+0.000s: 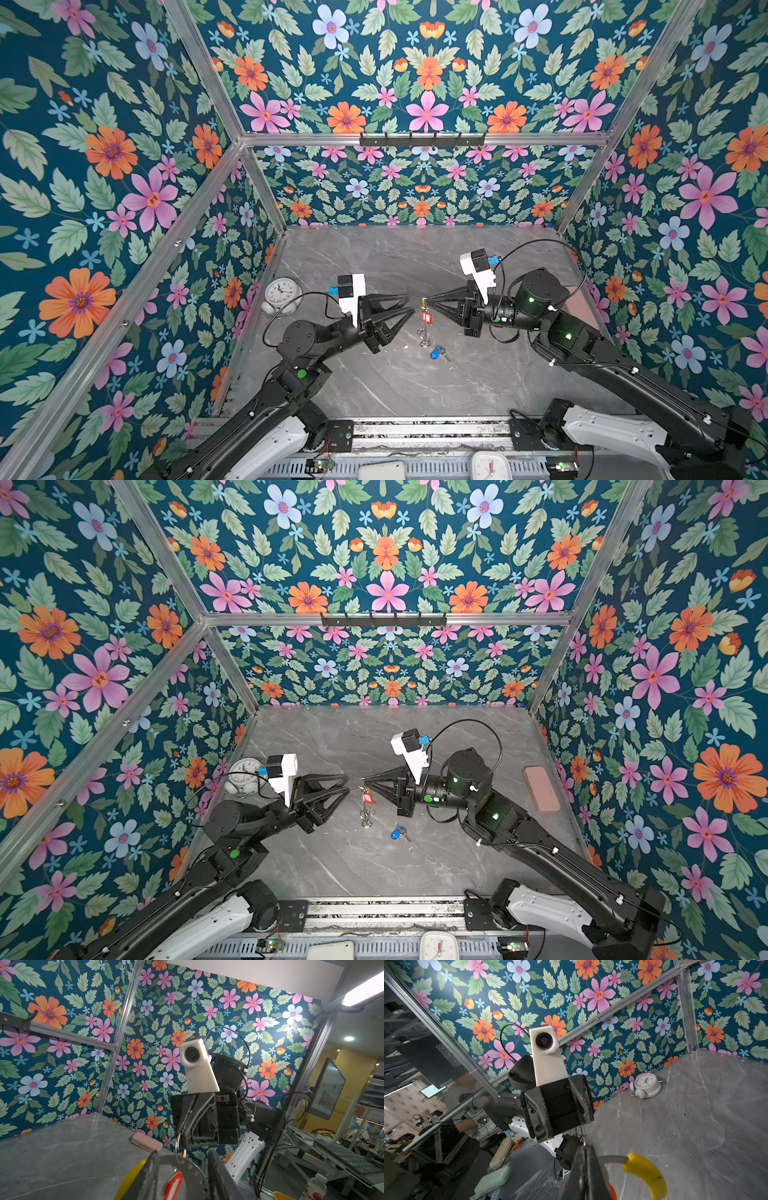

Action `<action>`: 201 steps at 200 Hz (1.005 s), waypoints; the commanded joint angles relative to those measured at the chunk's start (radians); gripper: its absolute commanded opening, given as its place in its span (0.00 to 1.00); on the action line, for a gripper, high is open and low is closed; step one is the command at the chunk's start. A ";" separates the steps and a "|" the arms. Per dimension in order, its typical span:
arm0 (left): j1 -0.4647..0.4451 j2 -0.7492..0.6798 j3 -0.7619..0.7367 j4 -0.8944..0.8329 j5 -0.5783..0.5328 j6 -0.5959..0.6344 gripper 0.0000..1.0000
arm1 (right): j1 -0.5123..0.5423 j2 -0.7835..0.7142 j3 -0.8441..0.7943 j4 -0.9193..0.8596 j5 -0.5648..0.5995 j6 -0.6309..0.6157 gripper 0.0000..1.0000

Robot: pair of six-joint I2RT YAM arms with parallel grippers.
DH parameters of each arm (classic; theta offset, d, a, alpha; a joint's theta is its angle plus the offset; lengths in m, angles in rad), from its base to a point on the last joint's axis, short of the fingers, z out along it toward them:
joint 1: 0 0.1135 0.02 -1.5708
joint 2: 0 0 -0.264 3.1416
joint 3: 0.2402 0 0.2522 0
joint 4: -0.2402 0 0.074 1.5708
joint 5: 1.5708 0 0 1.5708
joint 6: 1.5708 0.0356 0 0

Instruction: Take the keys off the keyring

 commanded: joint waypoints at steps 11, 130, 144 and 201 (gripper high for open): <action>0.002 0.024 0.077 -0.233 0.052 0.103 0.36 | 0.001 0.008 0.087 -0.248 0.013 -0.129 0.00; 0.001 0.158 0.239 -0.480 0.221 0.164 0.35 | 0.001 0.086 0.282 -0.613 -0.010 -0.350 0.00; 0.001 0.162 0.242 -0.481 0.223 0.166 0.33 | 0.001 0.090 0.288 -0.620 -0.010 -0.355 0.00; 0.000 0.203 0.252 -0.470 0.264 0.164 0.32 | 0.000 0.114 0.317 -0.652 -0.019 -0.377 0.00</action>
